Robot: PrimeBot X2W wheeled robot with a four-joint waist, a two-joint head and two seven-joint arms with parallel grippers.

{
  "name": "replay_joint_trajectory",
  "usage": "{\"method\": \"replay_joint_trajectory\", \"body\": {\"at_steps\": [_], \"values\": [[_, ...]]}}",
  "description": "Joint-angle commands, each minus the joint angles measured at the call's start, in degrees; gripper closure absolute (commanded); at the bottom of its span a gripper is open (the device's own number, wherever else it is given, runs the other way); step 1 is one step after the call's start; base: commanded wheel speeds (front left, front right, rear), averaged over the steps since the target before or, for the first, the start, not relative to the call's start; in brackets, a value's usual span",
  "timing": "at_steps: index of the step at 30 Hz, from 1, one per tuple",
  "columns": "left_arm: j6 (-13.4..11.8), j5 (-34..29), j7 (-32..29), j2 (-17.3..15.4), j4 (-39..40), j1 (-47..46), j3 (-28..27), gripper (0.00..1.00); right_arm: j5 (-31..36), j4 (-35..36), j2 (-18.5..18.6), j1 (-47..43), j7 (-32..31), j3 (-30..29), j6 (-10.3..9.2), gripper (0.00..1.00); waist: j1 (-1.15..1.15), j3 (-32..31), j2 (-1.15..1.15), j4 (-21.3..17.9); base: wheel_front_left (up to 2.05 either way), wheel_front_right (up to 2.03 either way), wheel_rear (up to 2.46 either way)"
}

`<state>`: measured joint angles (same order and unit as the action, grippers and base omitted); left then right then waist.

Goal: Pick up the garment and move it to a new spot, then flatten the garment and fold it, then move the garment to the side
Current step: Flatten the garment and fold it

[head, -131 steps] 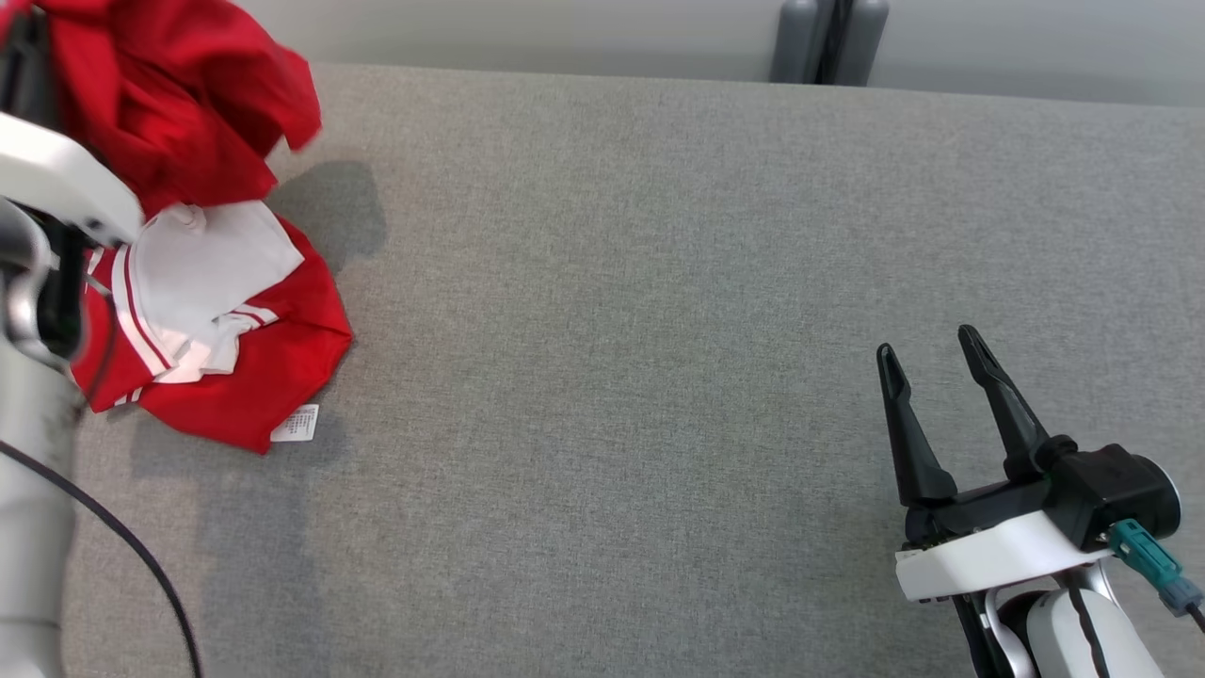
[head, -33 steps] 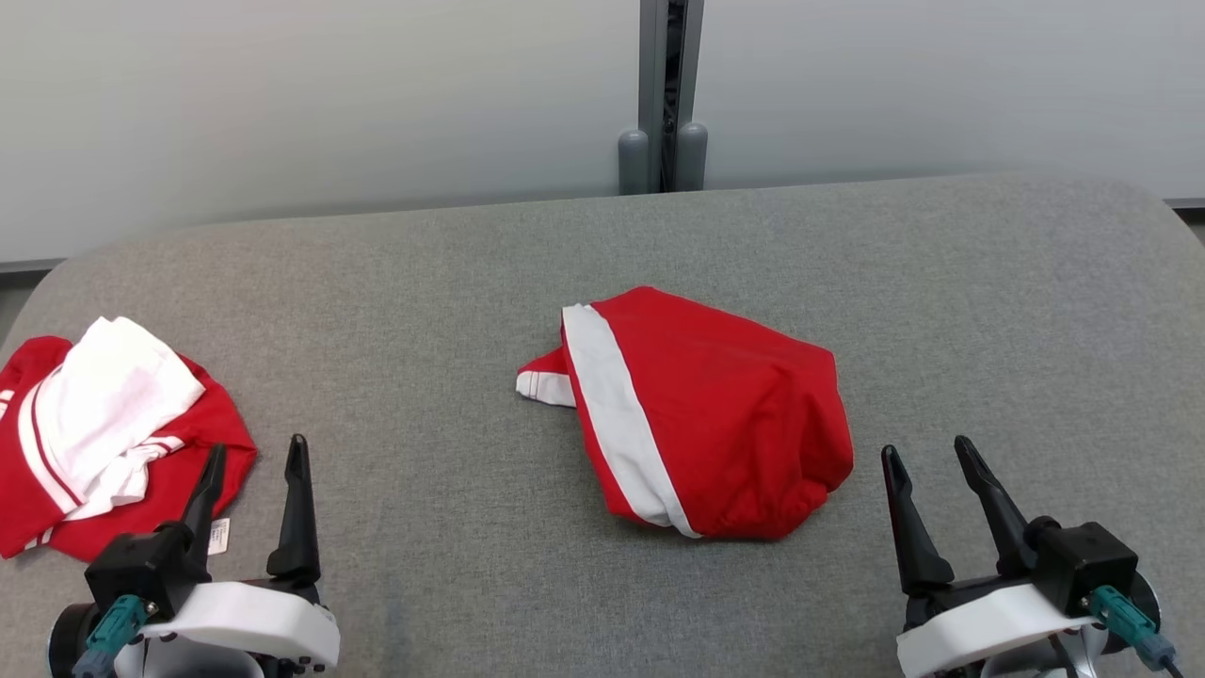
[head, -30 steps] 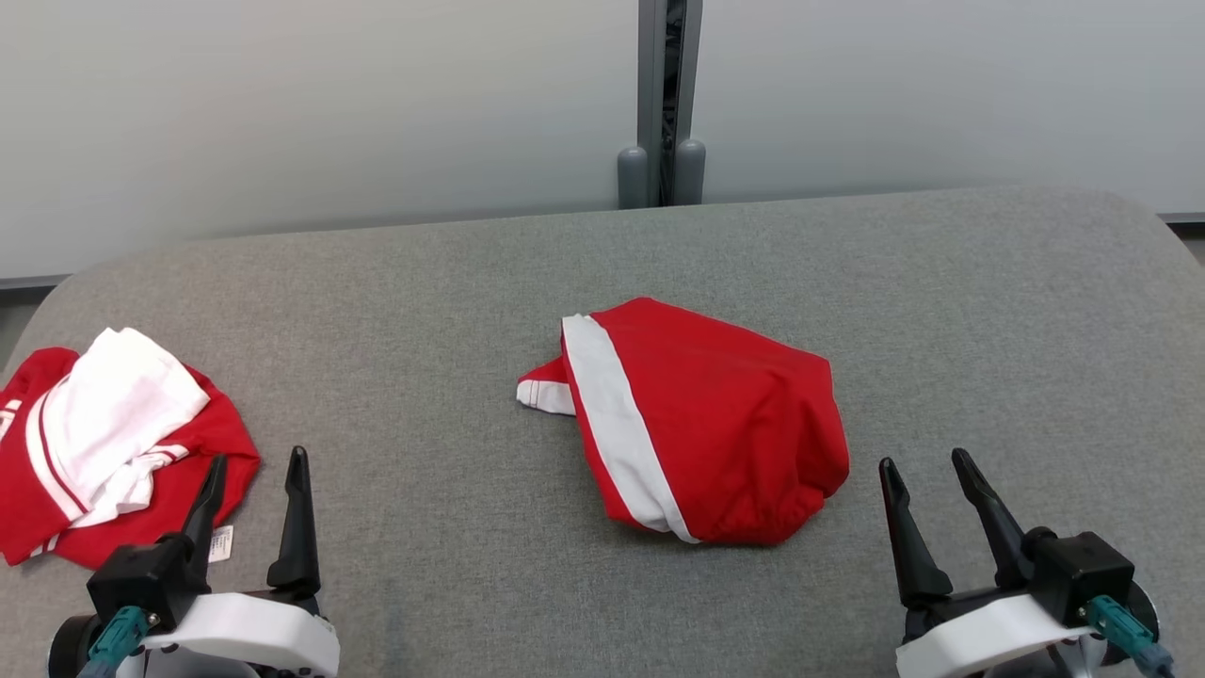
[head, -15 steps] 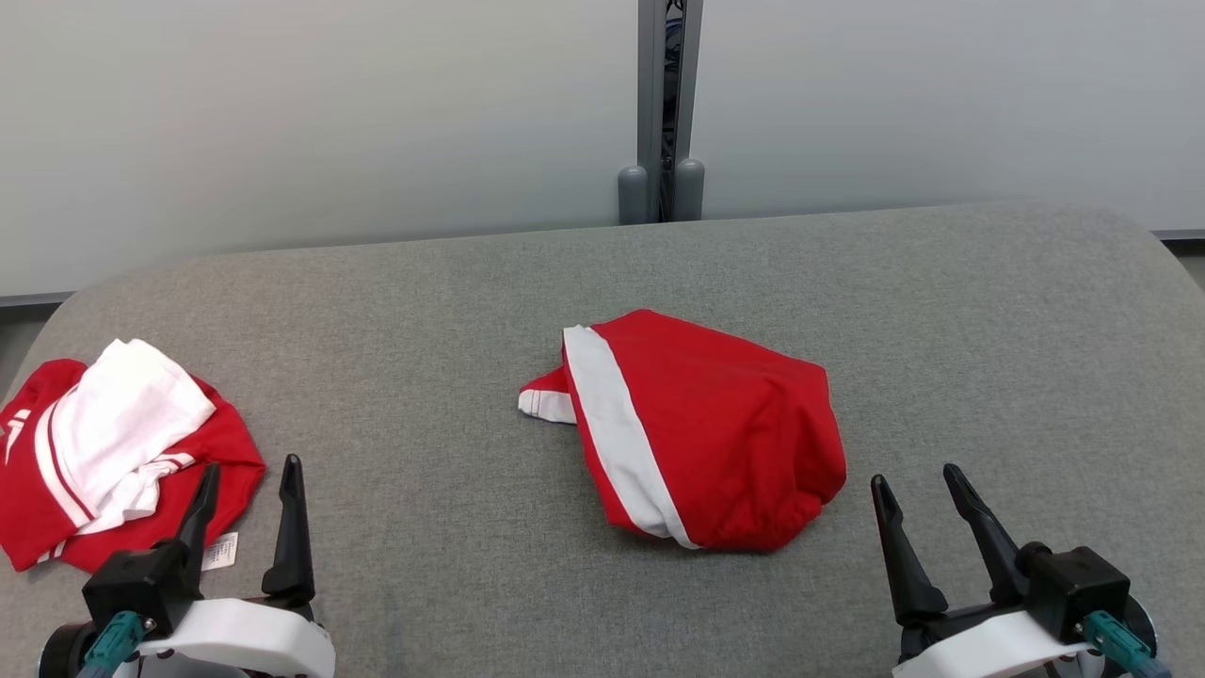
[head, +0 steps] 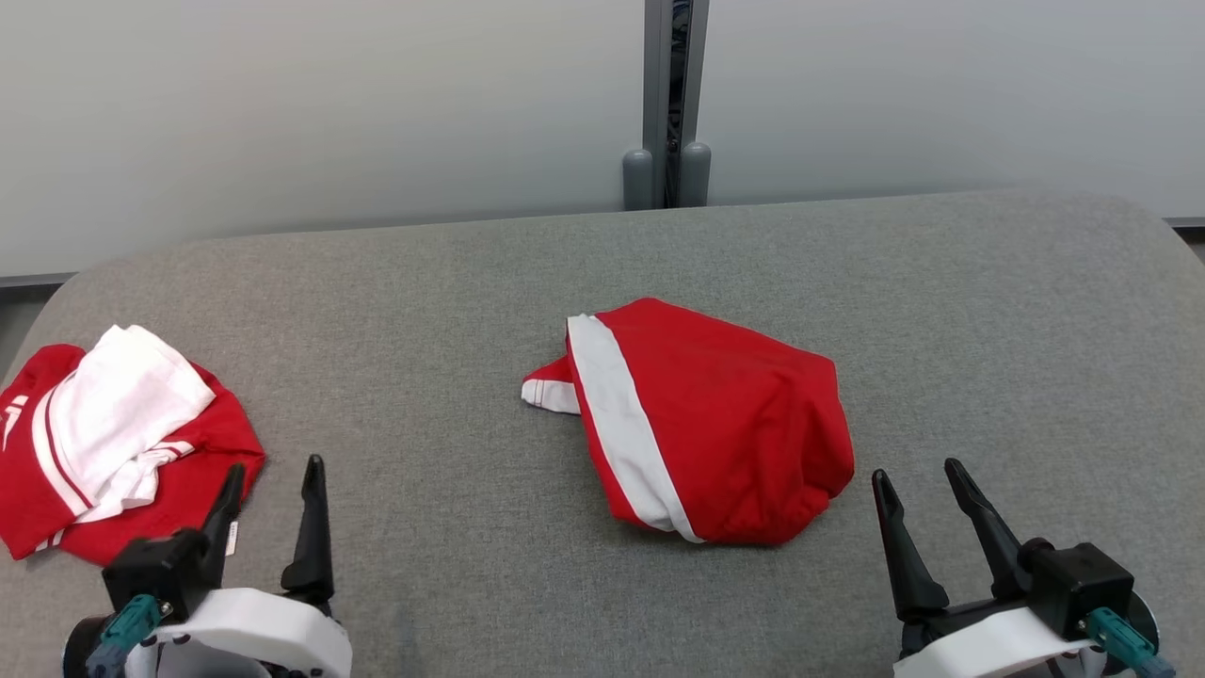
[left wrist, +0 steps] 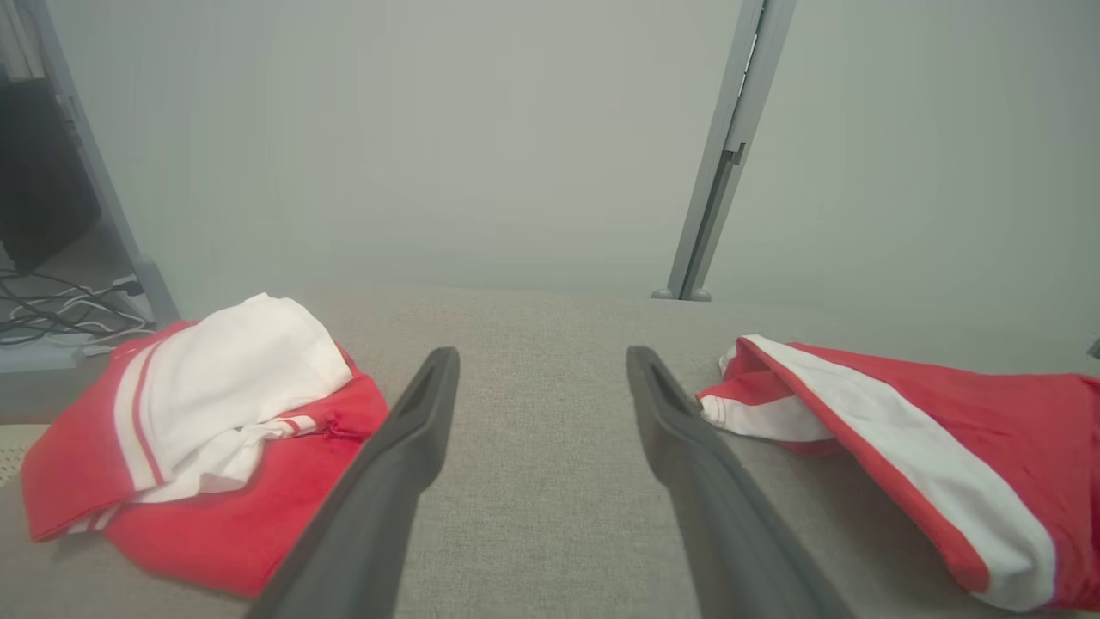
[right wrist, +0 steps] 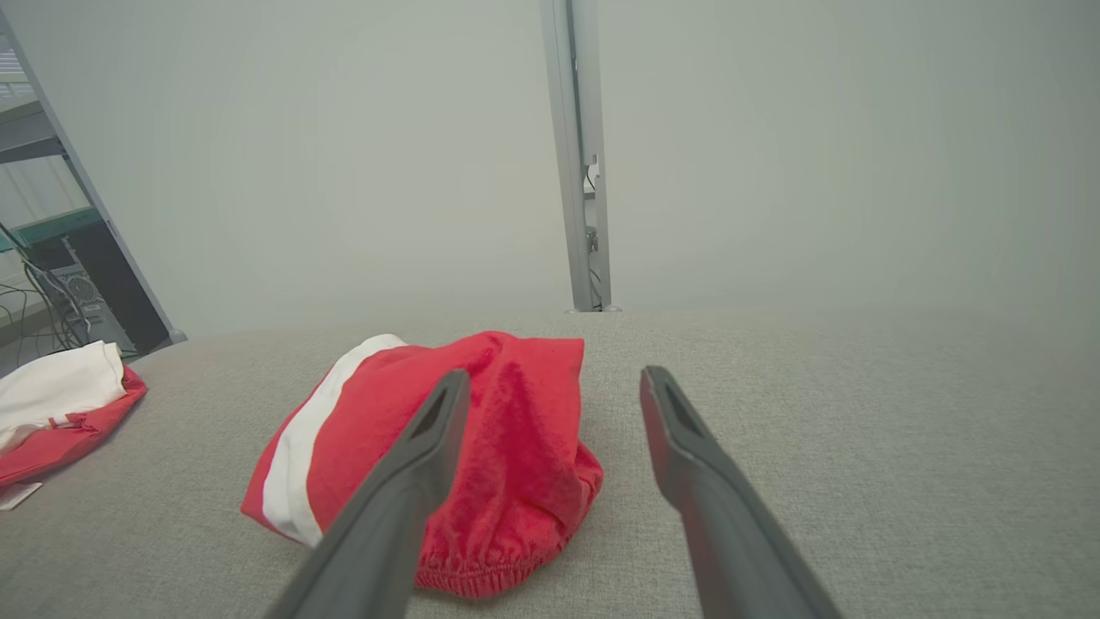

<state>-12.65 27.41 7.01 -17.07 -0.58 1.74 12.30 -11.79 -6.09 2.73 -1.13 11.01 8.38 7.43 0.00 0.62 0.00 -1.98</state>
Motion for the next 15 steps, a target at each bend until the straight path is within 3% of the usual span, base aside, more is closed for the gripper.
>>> {"method": "replay_joint_trajectory", "body": {"at_steps": [1,7,13,15], "values": [[1.4,1.3,-2.3,0.0,0.4,-2.4,0.9,0.0,0.0,0.6,0.3,0.7,-0.1,-0.1,0.11,0.0,0.0,1.1,0.0,0.1,0.0,0.0,0.0],[6.9,4.0,-9.6,0.9,-0.4,-11.8,5.1,0.0,0.3,1.2,0.3,3.0,0.1,0.8,0.11,0.0,0.0,4.6,0.0,-1.2,0.0,0.0,0.0],[12.4,5.8,-16.9,3.2,-8.5,-24.8,9.7,0.0,-0.1,0.9,0.3,5.4,1.0,1.1,0.1,0.0,0.0,9.0,0.0,-4.2,0.0,0.0,0.0],[12.9,5.6,-18.3,3.3,-10.6,-26.9,10.2,0.0,-0.3,0.8,0.3,5.7,1.3,1.2,0.1,0.0,0.0,9.8,0.0,-4.8,0.0,0.0,0.0]]}}
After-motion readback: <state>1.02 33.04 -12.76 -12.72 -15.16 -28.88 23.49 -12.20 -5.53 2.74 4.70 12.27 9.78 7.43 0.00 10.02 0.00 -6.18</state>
